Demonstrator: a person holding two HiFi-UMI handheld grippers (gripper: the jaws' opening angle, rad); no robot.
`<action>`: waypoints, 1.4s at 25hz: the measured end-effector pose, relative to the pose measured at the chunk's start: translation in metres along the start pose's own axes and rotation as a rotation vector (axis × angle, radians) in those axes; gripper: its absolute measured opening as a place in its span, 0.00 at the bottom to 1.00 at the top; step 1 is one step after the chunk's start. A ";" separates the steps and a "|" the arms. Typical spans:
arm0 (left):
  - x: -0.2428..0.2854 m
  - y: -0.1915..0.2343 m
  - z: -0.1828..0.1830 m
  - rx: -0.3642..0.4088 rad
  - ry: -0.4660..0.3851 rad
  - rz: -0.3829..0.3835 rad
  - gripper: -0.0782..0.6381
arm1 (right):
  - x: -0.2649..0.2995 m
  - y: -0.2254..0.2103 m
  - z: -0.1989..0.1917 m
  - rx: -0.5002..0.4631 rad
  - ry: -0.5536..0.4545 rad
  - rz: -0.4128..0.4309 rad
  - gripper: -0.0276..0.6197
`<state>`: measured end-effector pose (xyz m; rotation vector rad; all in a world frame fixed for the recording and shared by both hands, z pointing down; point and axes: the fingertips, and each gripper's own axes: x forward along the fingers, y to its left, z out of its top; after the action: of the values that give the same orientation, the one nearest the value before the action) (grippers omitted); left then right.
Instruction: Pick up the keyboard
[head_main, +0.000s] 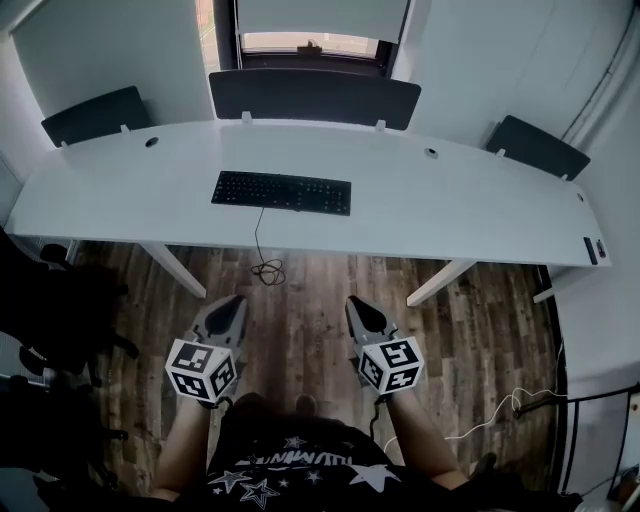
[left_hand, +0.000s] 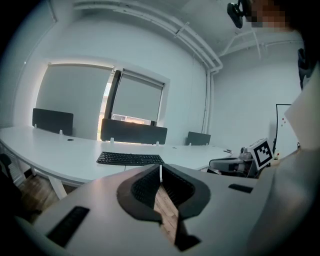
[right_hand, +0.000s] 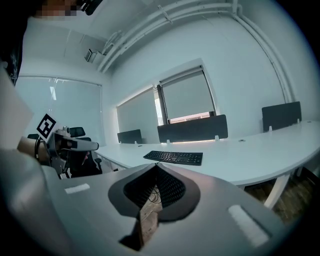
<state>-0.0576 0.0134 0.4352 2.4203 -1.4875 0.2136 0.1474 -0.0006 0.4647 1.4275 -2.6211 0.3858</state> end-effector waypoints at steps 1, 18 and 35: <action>0.003 0.002 0.002 0.003 -0.001 0.001 0.14 | 0.003 0.000 0.000 0.001 -0.001 0.003 0.05; 0.088 0.078 0.023 0.003 0.028 -0.107 0.14 | 0.083 -0.031 0.013 0.041 0.033 -0.144 0.05; 0.156 0.179 0.036 0.038 0.088 -0.233 0.14 | 0.201 -0.023 0.040 0.046 0.064 -0.238 0.05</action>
<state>-0.1467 -0.2056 0.4745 2.5517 -1.1629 0.2955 0.0573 -0.1859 0.4774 1.6885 -2.3711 0.4557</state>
